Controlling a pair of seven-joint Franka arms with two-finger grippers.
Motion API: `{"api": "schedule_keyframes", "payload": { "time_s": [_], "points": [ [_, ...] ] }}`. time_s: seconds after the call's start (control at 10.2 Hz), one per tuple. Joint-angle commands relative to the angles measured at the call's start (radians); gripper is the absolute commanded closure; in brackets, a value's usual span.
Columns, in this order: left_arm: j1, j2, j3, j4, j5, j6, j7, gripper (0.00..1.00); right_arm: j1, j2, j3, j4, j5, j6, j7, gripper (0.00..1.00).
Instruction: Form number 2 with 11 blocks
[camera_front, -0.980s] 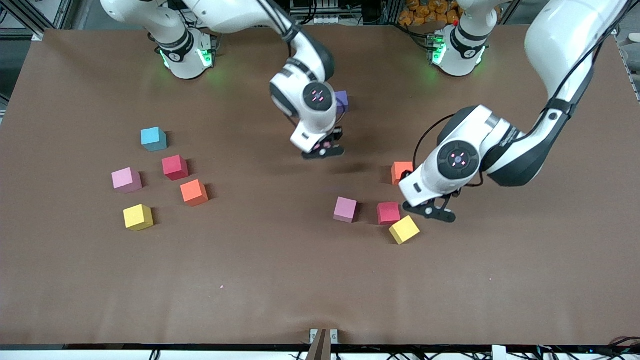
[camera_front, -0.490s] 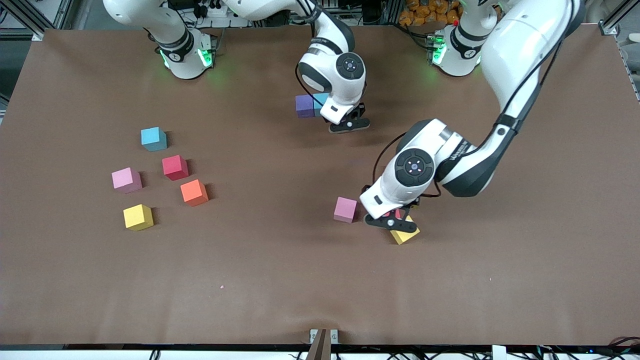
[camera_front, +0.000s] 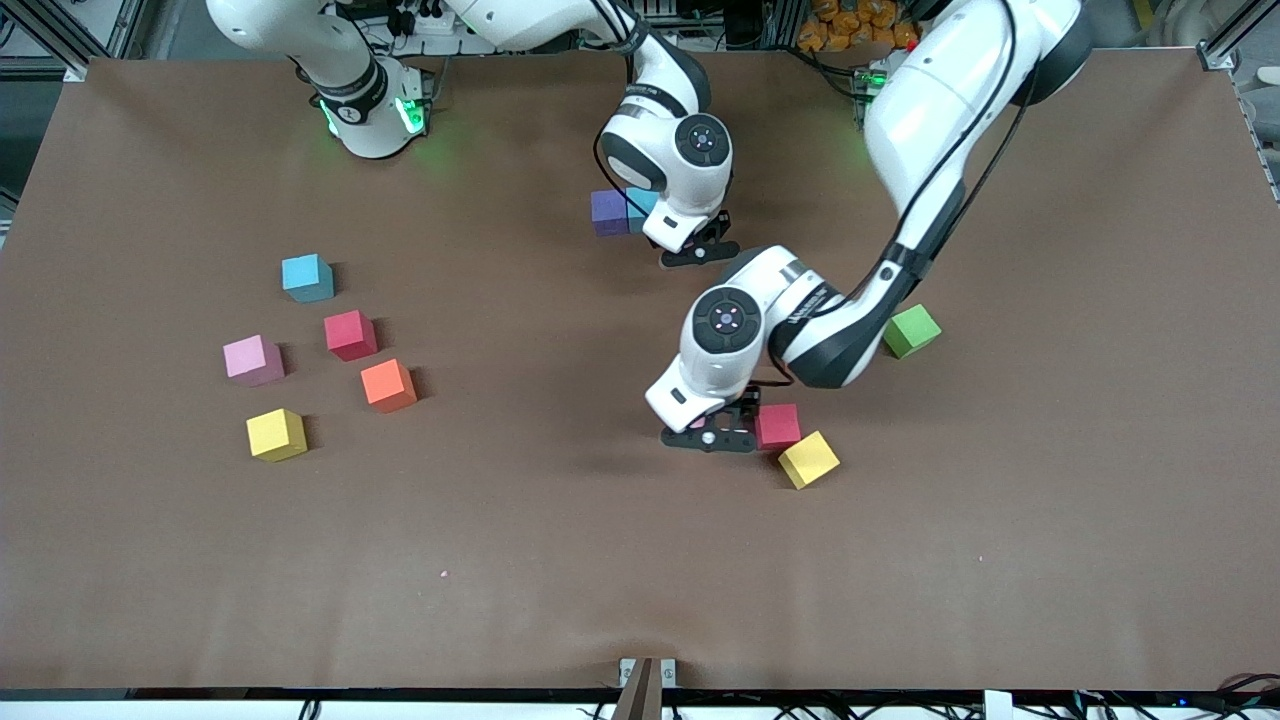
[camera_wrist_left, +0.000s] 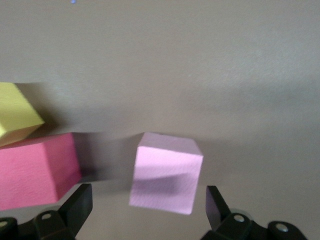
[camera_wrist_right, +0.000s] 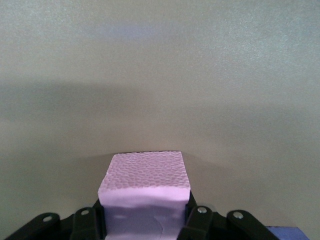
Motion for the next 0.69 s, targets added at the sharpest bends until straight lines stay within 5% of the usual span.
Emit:
{"api": "schedule_keyframes", "payload": {
  "time_s": [0.0,0.59],
  "points": [
    [-0.017,0.03,0.017,0.034,-0.022,0.024,-0.03,0.0,0.01,0.015,-0.006,0.018,0.005,-0.009,0.025,0.63],
    [-0.06,0.078,0.043,0.025,-0.019,0.069,-0.05,0.0,0.024,0.012,-0.006,0.013,0.003,-0.033,0.023,0.62]
  ]
}}
